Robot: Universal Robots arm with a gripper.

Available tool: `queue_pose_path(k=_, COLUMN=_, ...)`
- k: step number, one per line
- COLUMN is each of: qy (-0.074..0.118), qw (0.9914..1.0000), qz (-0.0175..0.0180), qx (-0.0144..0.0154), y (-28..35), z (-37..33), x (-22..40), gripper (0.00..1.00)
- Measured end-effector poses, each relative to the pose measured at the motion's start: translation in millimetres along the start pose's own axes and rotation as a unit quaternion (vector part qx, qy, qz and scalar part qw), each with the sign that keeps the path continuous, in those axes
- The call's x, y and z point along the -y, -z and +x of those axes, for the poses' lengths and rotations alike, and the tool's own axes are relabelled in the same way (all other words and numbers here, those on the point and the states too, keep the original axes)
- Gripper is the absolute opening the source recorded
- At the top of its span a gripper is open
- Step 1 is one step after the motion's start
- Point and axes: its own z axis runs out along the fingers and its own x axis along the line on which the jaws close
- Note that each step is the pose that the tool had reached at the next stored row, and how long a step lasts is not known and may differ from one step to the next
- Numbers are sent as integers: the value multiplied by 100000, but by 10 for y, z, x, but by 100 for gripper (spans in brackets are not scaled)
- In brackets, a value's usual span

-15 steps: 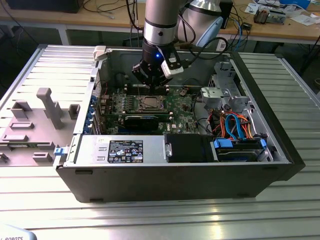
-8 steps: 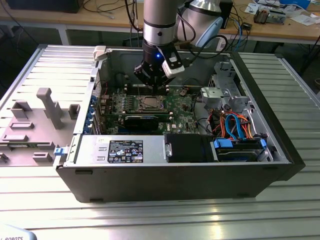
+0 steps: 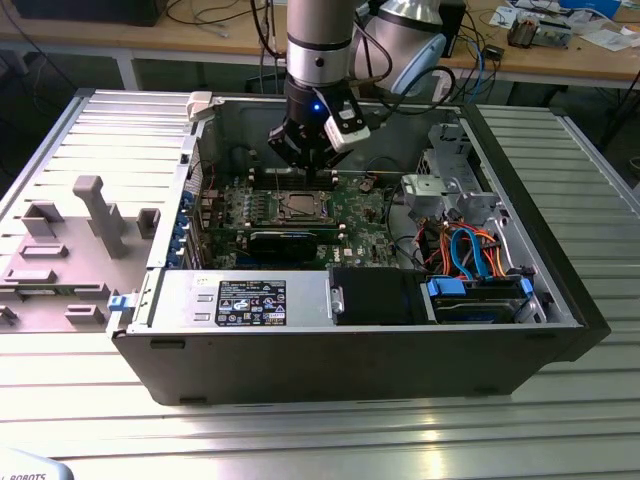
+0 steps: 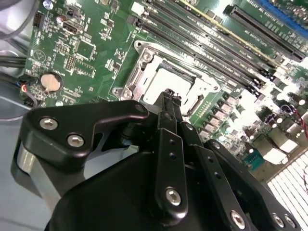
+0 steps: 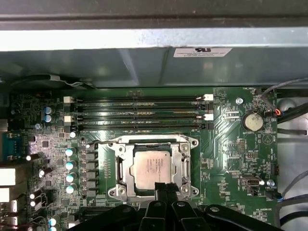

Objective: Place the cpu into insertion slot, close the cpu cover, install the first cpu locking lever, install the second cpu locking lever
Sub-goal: 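Install the first cpu locking lever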

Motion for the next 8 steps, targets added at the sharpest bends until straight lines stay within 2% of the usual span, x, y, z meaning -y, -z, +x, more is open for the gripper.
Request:
queue_pose_path(k=4, qy=2, qw=100000, qz=-3, qx=1, y=69, z=1, x=1, gripper=11)
queue_pose_path(k=6, qy=3, qw=100000, qz=-5, qx=10, y=126, z=2, x=1, gripper=11)
queue_pose_path(k=8, qy=-4, qw=100000, qz=-5, qx=12, y=149, z=2, x=1, gripper=11)
